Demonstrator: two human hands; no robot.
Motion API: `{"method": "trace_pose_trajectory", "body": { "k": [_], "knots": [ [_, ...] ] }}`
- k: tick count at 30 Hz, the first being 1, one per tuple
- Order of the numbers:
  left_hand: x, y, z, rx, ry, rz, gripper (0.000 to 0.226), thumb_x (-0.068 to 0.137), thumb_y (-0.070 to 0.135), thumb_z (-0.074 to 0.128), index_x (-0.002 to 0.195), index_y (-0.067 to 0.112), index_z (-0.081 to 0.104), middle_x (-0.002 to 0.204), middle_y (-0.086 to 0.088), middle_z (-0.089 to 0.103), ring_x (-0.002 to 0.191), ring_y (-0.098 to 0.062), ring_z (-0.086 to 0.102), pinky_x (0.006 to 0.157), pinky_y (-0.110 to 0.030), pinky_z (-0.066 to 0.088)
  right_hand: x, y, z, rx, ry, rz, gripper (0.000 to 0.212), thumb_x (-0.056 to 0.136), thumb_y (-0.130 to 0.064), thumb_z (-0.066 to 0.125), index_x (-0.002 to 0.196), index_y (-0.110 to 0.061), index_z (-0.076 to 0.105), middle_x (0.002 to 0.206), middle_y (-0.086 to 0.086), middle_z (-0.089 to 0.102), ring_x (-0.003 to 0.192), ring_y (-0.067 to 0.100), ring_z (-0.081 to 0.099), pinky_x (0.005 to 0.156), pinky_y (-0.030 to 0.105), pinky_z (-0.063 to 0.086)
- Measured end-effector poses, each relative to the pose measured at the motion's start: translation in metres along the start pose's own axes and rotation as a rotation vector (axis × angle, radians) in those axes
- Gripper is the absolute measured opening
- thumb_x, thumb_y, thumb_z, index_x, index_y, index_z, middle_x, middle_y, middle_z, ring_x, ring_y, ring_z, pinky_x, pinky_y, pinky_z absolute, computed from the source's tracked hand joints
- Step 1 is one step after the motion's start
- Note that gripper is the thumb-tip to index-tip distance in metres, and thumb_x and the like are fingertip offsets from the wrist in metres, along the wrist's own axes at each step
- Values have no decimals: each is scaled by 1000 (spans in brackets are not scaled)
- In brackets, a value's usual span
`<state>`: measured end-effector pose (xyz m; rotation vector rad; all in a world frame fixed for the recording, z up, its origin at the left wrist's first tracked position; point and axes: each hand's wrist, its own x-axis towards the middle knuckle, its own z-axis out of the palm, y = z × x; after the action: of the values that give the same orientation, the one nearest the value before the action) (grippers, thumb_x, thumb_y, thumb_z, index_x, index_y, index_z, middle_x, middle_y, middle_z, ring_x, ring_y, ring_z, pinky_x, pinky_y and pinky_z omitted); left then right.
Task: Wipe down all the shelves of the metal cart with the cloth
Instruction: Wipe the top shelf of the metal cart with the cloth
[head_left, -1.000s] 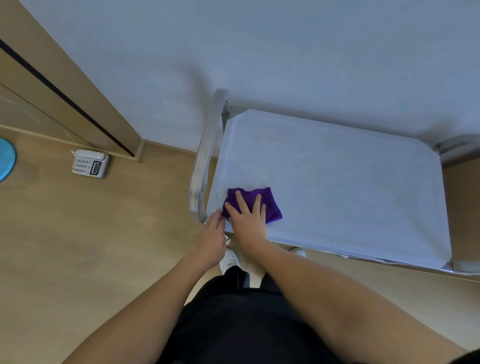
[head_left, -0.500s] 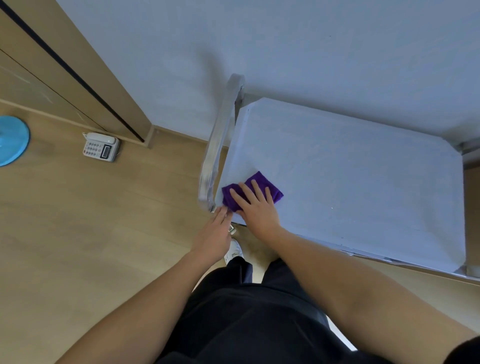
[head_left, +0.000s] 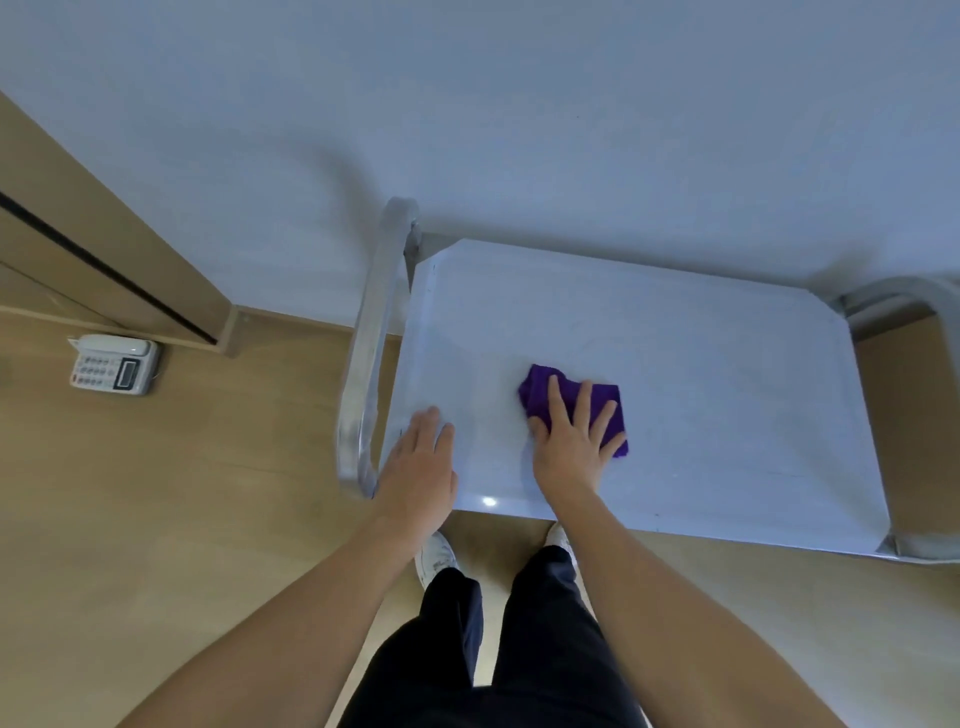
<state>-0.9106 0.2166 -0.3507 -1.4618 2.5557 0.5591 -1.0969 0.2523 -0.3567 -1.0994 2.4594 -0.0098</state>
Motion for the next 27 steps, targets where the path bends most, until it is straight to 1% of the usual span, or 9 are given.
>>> {"method": "trace_pose_trajectory", "body": {
  "k": [5, 7, 10, 14, 17, 19, 22, 24, 27],
  "knots": [
    [22, 3, 15, -87, 113, -72, 52, 77, 7, 72, 126, 2, 56, 143, -21, 47, 135, -38, 43, 101, -46, 48, -25, -19, 25, 4, 36, -208, 62, 95, -61, 12, 152, -37, 5, 162, 0, -3, 147, 36, -10, 117, 59, -3],
    [21, 2, 23, -93, 177, -54, 49, 81, 8, 66, 128, 2, 55, 143, -21, 47, 135, -37, 43, 101, -47, 48, -15, -26, 30, -40, 52, -307, 59, 97, -55, 9, 153, -35, 8, 163, 0, 2, 148, 36, -6, 117, 59, 4],
    [22, -3, 35, -63, 280, -30, 42, 92, 13, 42, 132, 2, 53, 147, -20, 43, 139, -35, 38, 106, -47, 43, 28, -25, 25, -128, 113, -410, 55, 99, -49, 14, 152, -33, 16, 162, 1, 9, 148, 35, 3, 116, 59, 7],
    [24, -5, 40, -58, 322, -9, 45, 95, 17, 34, 134, 3, 52, 149, -18, 41, 142, -33, 34, 110, -46, 39, 83, -42, 11, -30, 178, -243, 51, 102, -46, 21, 152, -35, 16, 162, -1, 5, 149, 32, -2, 118, 56, -1],
    [25, -3, 42, -53, 314, -26, 47, 94, 17, 33, 134, 3, 51, 150, -18, 41, 142, -33, 33, 110, -47, 39, 82, -84, 19, 54, 242, -129, 52, 100, -44, 25, 150, -29, 27, 161, 4, 14, 147, 39, 8, 118, 56, 9],
    [25, -4, 43, -46, 315, -50, 47, 93, 18, 35, 134, 1, 50, 150, -18, 40, 142, -32, 33, 111, -47, 36, 58, -109, 32, -1, 232, -354, 55, 97, -43, 24, 148, -26, 33, 159, 6, 23, 145, 41, 15, 116, 55, 15],
    [23, -7, 44, -38, 299, -48, 46, 94, 17, 38, 136, 1, 49, 152, -17, 36, 144, -31, 30, 113, -46, 35, 55, -102, 33, -109, 101, -655, 53, 100, -47, 28, 151, -32, 24, 161, 1, 14, 149, 31, 4, 120, 52, 6],
    [23, -7, 43, -34, 306, -40, 47, 94, 17, 35, 136, 4, 50, 153, -16, 36, 144, -31, 29, 111, -47, 36, 78, -78, 19, -102, 175, -596, 55, 96, -55, 35, 148, -38, 29, 160, 0, 20, 149, 29, 9, 119, 52, 7],
    [24, -4, 43, -46, 318, -36, 47, 95, 19, 32, 135, 4, 51, 152, -17, 38, 144, -31, 29, 110, -47, 37, 109, -38, -1, -14, 237, -232, 57, 95, -60, 34, 148, -43, 24, 161, 0, 14, 149, 29, 3, 118, 52, -1]
  ]
}}
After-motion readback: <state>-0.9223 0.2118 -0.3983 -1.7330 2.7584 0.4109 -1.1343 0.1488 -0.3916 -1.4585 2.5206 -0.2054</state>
